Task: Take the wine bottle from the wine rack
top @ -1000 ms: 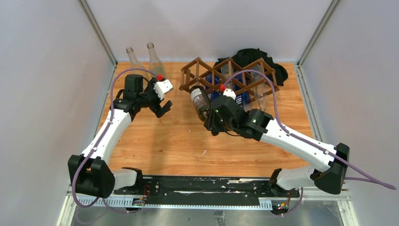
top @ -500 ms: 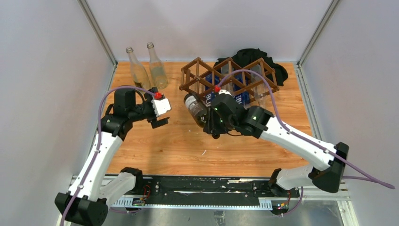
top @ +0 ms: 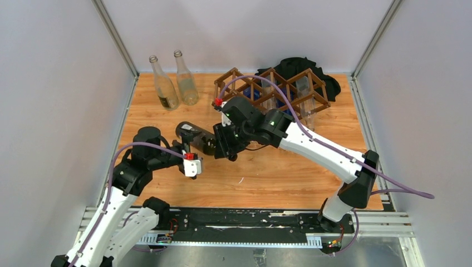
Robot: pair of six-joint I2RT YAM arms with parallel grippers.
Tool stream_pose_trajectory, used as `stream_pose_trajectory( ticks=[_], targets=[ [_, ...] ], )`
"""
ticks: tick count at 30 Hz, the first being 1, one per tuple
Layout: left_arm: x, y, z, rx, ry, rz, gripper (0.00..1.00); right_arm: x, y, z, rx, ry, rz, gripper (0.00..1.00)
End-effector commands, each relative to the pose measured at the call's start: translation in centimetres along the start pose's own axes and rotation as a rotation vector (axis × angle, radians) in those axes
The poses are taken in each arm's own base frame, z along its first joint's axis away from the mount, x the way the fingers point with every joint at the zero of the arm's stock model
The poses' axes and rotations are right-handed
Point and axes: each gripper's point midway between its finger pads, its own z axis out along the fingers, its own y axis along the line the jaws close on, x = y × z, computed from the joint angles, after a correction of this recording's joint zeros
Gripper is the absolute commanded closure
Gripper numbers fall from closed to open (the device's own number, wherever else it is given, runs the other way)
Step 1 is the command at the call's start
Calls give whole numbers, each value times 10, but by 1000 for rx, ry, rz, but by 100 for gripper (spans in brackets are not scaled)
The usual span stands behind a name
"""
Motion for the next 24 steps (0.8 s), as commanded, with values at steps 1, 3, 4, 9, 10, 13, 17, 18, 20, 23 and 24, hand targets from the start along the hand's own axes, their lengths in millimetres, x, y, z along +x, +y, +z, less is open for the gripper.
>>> stream_pose_trajectory(
  ticks=[1,3,4,9,10,13,17,18,20,23,24],
  targets=[
    [4,-12,5,35,4,16,0,-16,45,-16,-170,-28,-146,100],
    [6,-12,6,42,14,9,0,-16,51,-14,-189,-20,-165,100],
    [7,-12,7,45,19,6,0,-15,55,-13,-197,-14,-174,100],
    [16,-14,12,61,45,-4,0,-9,64,-7,-215,5,-208,100],
    [17,-15,12,64,47,3,0,-9,65,-6,-215,7,-210,100],
    [20,-21,13,76,49,14,5,-9,65,-5,-216,5,-211,100],
    [25,-28,16,94,49,38,17,-13,67,-5,-222,-5,-215,100],
    [26,-29,16,97,52,42,24,-14,68,-5,-224,-10,-218,100],
    [28,-26,17,95,64,39,47,-17,67,-5,-215,-20,-222,91],
    [31,-12,18,22,88,-9,79,-24,58,-9,-174,-56,-211,48],
    [31,-5,18,-15,89,-28,87,-28,53,-11,-155,-75,-203,38]
  ],
)
